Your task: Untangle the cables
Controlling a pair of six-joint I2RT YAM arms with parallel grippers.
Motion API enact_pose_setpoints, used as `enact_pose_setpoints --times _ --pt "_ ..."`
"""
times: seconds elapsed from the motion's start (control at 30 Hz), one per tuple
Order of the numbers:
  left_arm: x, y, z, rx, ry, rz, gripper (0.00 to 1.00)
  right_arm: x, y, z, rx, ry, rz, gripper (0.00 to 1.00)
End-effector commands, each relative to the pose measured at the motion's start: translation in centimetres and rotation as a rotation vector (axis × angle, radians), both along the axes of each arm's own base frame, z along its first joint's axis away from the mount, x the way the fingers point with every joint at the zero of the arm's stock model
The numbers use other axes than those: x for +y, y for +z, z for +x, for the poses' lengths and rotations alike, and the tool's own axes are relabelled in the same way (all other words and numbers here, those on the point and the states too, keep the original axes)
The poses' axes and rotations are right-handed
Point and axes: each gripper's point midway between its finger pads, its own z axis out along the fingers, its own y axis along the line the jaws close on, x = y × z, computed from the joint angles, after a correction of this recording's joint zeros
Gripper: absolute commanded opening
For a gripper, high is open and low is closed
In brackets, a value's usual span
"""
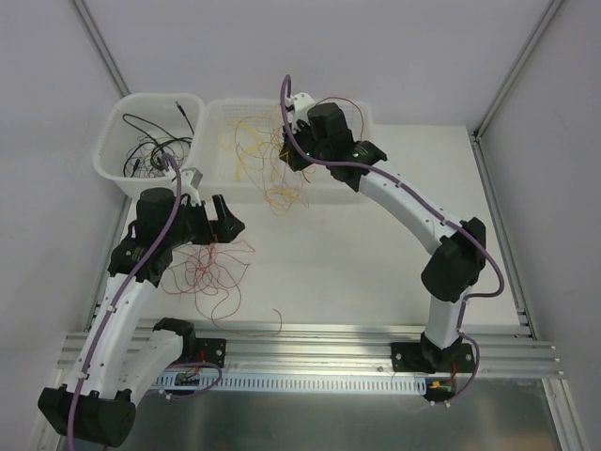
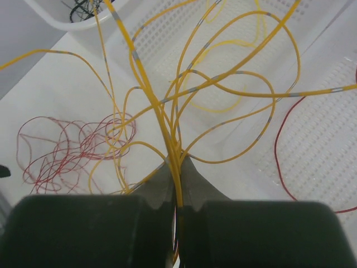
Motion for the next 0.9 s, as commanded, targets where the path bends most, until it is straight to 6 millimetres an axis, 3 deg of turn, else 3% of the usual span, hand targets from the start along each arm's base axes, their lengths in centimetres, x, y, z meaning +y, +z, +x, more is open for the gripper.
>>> enact_pose_setpoints --times 0.0,0.03,0.07,0.1,0.17,0.27,0.33,0.57,0.87 --pt "-2.8 5.7 0.6 -0.127 -0.104 -0.167 0.99 -1.0 7.1 -5.3 -0.022 0.092 0.15 0.01" --pt "-3.1 6.3 0.8 -0.133 -0.102 -0.202 0.99 -1.0 7.2 -6.3 -0.011 0.111 0.164 0.01" --pt "-3.6 7.0 0.9 -0.15 -0.114 -0.225 0.99 -1.1 6.1 -7.0 0.02 0.118 0.158 0.01" --pt "-4.4 8.0 1.4 -0.171 -0.139 -0.267 0.99 -1.2 7.1 -8.3 0.027 0.139 0.189 0.01" --pt "-6.0 8.9 1.5 -0.188 -0.187 -0.297 0.99 -1.3 6.5 -9.6 0.057 0.159 0.198 0.01" --pt "-8.1 9.5 2.4 -0.207 -0.23 -0.298 0.99 -1.1 7.5 -11.5 0.063 0.201 0.254 0.01" --pt "-10.0 9.7 2.5 -0.216 -0.283 -0.305 0.99 -1.0 7.0 -12.3 0.101 0.201 0.266 0.0" --pt "-13.0 11.6 2.2 -0.262 -0.388 -0.409 0.97 -0.6 5.8 -13.9 0.149 0.241 0.272 0.01" --pt "-14.4 10.3 2.1 -0.231 -0.426 -0.473 0.84 0.5 5.8 -14.3 0.196 0.273 0.323 0.01"
